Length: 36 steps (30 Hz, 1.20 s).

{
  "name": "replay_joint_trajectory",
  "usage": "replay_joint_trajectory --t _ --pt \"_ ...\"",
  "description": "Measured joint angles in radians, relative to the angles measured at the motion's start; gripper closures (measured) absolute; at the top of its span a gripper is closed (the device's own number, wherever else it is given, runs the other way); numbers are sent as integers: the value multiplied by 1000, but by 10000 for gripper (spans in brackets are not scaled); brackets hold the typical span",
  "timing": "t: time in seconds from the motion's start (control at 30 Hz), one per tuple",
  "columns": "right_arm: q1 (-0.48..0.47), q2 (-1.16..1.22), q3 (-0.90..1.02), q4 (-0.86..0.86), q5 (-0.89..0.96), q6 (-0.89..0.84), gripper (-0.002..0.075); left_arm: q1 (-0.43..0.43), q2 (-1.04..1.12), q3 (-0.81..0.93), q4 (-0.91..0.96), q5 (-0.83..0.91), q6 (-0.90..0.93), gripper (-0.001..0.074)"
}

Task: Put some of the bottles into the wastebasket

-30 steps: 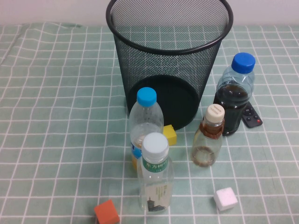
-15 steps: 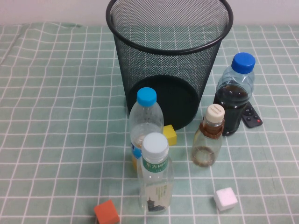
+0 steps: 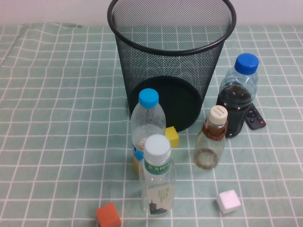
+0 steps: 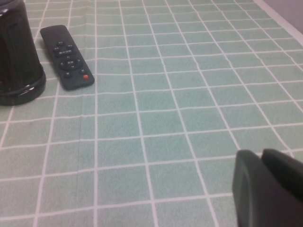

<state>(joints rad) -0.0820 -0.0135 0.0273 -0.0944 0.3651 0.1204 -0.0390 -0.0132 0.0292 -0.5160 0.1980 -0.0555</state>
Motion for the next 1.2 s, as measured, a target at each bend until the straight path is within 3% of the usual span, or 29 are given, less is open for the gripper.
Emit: replay_joint_trajectory --t 0.13,0.27,0.53,0.77,1.2 --pt "0 0 0 0 0 0 727 0 0 -7 -70 -27 0 739" --pt "0 0 0 0 0 0 727 0 22 -115 -84 143 3 739" --pt "0 0 0 0 0 0 727 -16 318 -469 -146 469 353 739" --pt "0 0 0 0 0 0 727 -126 515 -645 -153 486 518 739" --pt "0 0 0 0 0 0 727 -209 653 -659 -194 444 664 739"
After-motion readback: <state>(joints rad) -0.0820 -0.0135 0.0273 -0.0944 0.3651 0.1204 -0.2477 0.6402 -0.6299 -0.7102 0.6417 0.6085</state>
